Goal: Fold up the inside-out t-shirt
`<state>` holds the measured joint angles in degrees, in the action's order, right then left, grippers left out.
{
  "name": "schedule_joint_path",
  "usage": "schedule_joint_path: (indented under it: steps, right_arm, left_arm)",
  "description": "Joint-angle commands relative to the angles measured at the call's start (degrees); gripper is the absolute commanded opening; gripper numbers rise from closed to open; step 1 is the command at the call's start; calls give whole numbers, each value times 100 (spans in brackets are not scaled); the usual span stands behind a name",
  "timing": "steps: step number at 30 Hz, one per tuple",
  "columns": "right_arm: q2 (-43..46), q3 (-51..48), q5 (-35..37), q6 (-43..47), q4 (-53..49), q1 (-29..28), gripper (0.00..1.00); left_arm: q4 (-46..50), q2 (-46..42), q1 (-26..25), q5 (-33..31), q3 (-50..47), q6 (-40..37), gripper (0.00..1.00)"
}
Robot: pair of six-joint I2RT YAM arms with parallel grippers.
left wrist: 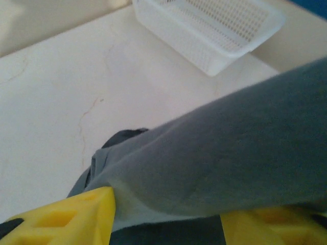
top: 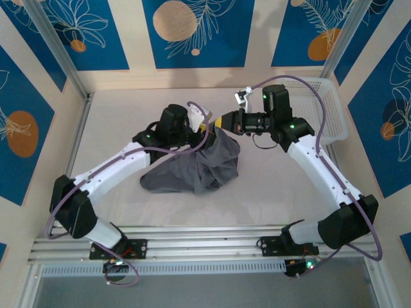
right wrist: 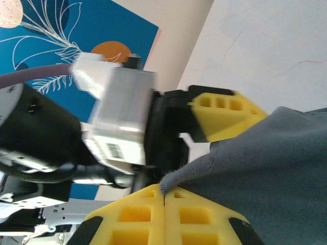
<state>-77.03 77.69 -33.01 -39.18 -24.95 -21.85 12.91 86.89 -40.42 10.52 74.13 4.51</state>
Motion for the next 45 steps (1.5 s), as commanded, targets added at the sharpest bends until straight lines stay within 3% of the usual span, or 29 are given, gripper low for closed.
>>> schedule_joint_path:
  steps: [1, 4, 7, 9, 12, 18, 24, 26, 30, 34, 38, 43, 44, 45]
  right_arm:
    - [110, 178, -46, -10, -92, -74, 0]
    - [67, 216, -37, -67, -73, -127, 0]
    - [65, 195, -9, -81, -80, -207, 0]
    - [91, 162, 157, -65, -178, -208, 0]
    - [127, 93, 420, -13, -400, -198, 0]
    - [158, 34, 912, 94, -845, -118, 0]
    - [205, 33, 968, 121, -888, -103, 0]
    - [221, 31, 1025, 143, -897, -101, 0]
    - [228, 30, 1841, 325, -1115, -163, 3]
    - [224, 53, 3000, 902, -1276, -600, 39]
    - [138, 104, 3248, 1447, -957, -1139, 57]
    - [-198, 110, 3971, 1656, -814, -1311, 61]
    - [-252, 51, 4011, 1746, -725, -1322, 54]
    - [-297, 36, 3899, 1790, -679, -1318, 41]
  left_arm:
    - [-337, -15, -86, 429, 330, -133, 66]
    - [-431, 95, -140, 231, 304, -107, 69]
    - [-478, 137, -141, -861, 323, 247, 67]
    - [-416, 118, -128, -1492, 419, 512, 64]
    - [-252, 91, -77, -1746, 658, 855, 52]
    - [334, 52, 272, -944, 1002, 1491, 29]
    - [1012, 204, 580, -483, 1073, 1474, 10]
    - [1269, 302, 737, -222, 1131, 1466, 0]
    - [1177, 284, 861, 1026, 1151, 1384, 0]
    - [1038, 186, 861, 2011, 1235, 1617, 0]
    - [1263, 161, 861, 2035, 1260, 1687, 0]
    - [1399, 33, 861, 1815, 1269, 1632, 0]
    - [1468, -12, 869, 1709, 1302, 1615, 0]
    - [1599, -56, 886, 1508, 1351, 1593, 0]
